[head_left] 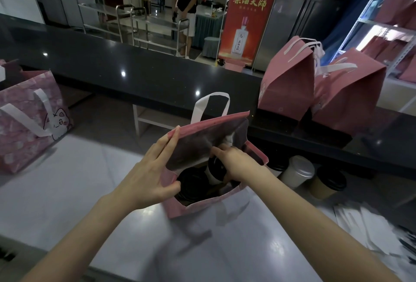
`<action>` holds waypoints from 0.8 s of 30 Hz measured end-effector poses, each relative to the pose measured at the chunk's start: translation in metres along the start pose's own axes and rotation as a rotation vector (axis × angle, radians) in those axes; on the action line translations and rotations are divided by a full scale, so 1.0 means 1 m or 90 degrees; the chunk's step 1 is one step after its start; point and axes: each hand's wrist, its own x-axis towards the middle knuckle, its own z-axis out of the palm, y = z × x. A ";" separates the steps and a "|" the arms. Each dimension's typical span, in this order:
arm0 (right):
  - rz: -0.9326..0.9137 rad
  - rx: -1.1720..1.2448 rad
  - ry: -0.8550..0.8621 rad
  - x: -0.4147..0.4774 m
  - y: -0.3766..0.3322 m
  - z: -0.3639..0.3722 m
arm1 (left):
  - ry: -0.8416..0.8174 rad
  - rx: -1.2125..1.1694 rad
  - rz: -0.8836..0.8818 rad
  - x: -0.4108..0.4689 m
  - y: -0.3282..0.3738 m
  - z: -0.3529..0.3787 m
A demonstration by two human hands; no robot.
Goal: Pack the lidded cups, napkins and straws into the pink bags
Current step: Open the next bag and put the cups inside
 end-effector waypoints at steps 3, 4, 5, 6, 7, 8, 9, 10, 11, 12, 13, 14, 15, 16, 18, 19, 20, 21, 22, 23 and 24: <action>-0.001 -0.006 0.003 0.003 0.000 0.007 | -0.004 0.002 0.002 0.000 0.001 0.001; 0.005 -0.002 -0.006 0.005 0.000 0.008 | -0.004 0.003 0.002 0.000 0.001 0.002; 0.010 0.001 -0.021 0.007 -0.001 0.009 | -0.004 0.001 0.000 0.000 0.002 0.003; 0.014 0.002 -0.037 0.009 -0.001 0.010 | -0.004 -0.002 -0.002 0.000 0.002 0.003; 0.016 -0.001 -0.047 0.011 -0.001 0.012 | -0.004 -0.004 -0.004 0.001 0.002 0.003; 0.016 -0.006 -0.048 0.013 -0.001 0.014 | -0.004 -0.002 -0.004 0.001 0.002 0.004; 0.015 -0.008 -0.043 0.015 -0.001 0.017 | -0.003 0.003 -0.005 0.002 0.001 0.004; 0.013 -0.007 -0.038 0.016 -0.002 0.019 | -0.003 0.007 -0.005 0.002 0.001 0.004; 0.013 -0.004 -0.039 0.018 -0.001 0.022 | -0.003 0.011 -0.006 0.001 0.000 0.005; 0.013 0.000 -0.047 0.021 -0.001 0.024 | -0.003 0.014 -0.008 0.001 -0.001 0.005; 0.014 0.002 -0.060 0.023 0.000 0.026 | -0.003 0.015 -0.009 0.001 -0.003 0.006; 0.016 0.002 -0.074 0.026 0.001 0.028 | -0.002 0.015 -0.011 0.001 -0.004 0.007; 0.018 0.002 -0.083 0.028 0.001 0.030 | -0.001 0.015 -0.014 0.001 -0.006 0.008; 0.021 0.000 -0.089 0.031 0.002 0.031 | 0.003 0.014 -0.019 0.002 -0.008 0.009; 0.027 -0.001 -0.100 0.036 0.002 0.031 | 0.015 0.000 -0.028 0.004 -0.011 0.011; 0.030 0.002 -0.107 0.038 0.001 0.029 | 0.020 -0.011 -0.031 0.005 -0.012 0.012; 0.028 0.004 -0.110 0.039 0.000 0.027 | 0.027 -0.021 -0.035 0.006 -0.014 0.012; 0.020 0.001 -0.107 0.039 0.000 0.024 | 0.036 -0.027 -0.045 0.007 -0.015 0.011; 0.006 -0.002 -0.095 0.038 -0.001 0.021 | 0.049 -0.028 -0.061 0.009 -0.017 0.011; -0.009 0.003 -0.072 0.035 -0.001 0.017 | 0.063 -0.028 -0.080 0.011 -0.018 0.010; -0.020 0.017 -0.044 0.031 -0.002 0.013 | 0.077 -0.028 -0.098 0.012 -0.019 0.009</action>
